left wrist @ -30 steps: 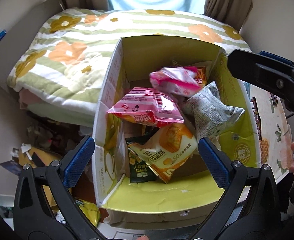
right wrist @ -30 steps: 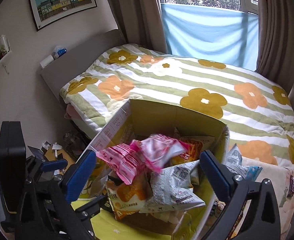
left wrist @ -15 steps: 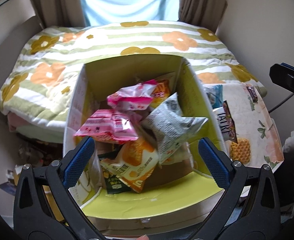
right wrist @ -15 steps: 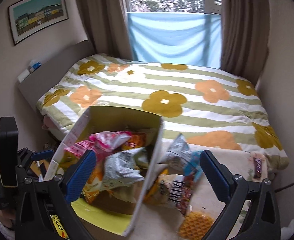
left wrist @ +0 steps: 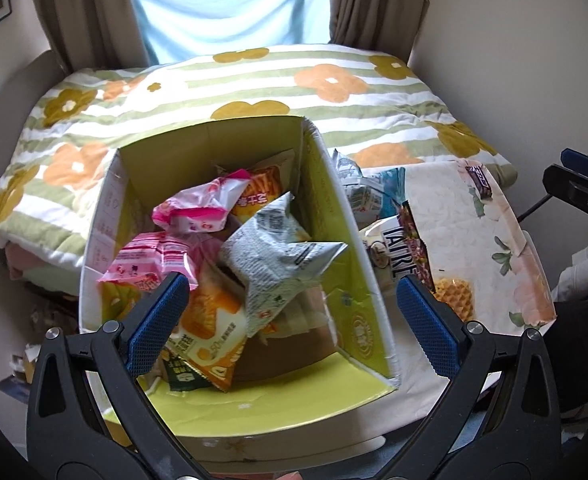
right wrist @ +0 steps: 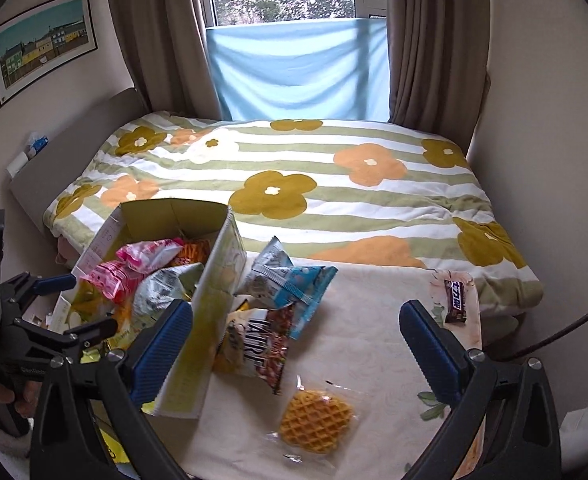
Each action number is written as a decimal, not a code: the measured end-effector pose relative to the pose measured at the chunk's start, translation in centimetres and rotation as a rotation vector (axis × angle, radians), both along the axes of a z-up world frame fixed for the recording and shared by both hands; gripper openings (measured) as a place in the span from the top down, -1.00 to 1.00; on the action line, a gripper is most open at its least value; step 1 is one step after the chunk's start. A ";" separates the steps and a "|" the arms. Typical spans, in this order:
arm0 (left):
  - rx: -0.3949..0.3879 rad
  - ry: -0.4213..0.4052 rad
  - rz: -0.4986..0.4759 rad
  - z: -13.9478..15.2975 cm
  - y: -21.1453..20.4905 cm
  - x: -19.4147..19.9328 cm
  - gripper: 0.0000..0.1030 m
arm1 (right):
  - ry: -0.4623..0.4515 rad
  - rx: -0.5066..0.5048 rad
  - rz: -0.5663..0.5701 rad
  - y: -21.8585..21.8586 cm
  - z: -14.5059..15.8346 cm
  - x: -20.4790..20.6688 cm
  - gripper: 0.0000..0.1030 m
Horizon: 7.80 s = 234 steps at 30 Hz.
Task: Organize snacks
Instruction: 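Move both grippers back toward the waffle and remaining packets, then grasp the wrapped waffle with the left gripper while the right grasps the TATRE bag, then carry the waffle and TATRE bag into the cardboard box and open both grippers, then move both grippers toward the blue-white bag and the chocolate bar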
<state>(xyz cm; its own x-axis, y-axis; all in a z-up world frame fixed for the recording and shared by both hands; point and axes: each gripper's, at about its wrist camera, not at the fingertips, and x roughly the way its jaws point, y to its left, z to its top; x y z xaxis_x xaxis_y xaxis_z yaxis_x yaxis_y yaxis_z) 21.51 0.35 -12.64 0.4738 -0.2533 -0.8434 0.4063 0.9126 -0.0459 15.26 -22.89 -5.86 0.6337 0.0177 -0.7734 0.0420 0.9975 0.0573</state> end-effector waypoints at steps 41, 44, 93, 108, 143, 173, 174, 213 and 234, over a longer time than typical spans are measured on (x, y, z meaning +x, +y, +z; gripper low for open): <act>0.121 0.168 -0.017 -19.7 -22.7 -8.4 -1.00 | 0.068 0.040 0.887 -4.8 -13.1 7.3 -1.00; 0.105 0.179 -0.019 -19.9 -22.5 -8.2 -0.98 | 0.072 0.028 0.951 -3.5 -13.7 7.7 -1.00; 0.052 0.208 0.284 -14.5 -11.5 -11.2 -0.45 | 0.225 -0.309 1.222 6.1 -19.6 5.4 -0.17; 0.020 0.050 0.178 -4.8 -11.9 -12.2 -0.45 | 0.132 -0.180 0.956 0.1 -9.1 5.0 -0.17; 0.056 0.003 0.078 -2.5 9.5 2.7 -0.99 | 0.092 0.040 0.478 14.4 -3.9 12.9 -0.17; 0.002 -0.017 0.008 -0.8 8.0 3.5 -0.99 | 0.020 0.055 0.195 10.4 -0.7 8.5 -0.96; -0.006 -0.020 -0.002 -0.6 7.7 3.6 -0.99 | 0.014 0.047 0.175 9.9 -0.3 8.0 -0.96; -0.126 0.070 0.356 -5.9 -19.8 4.0 -0.99 | 0.057 -0.040 -0.180 -19.5 -8.1 2.3 -0.96; -0.191 0.216 0.810 -17.3 -17.6 12.8 -0.99 | 0.156 -0.034 -0.197 -21.0 -18.7 6.6 -0.87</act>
<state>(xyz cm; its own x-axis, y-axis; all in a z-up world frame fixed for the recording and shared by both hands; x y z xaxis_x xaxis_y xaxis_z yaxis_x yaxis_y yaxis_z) 34.28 -17.23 -29.96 0.4036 -0.0532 -0.9134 -0.4028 0.8860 -0.2296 21.86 -43.86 -24.58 0.4956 -0.1216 -0.8600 0.2411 0.9705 0.0017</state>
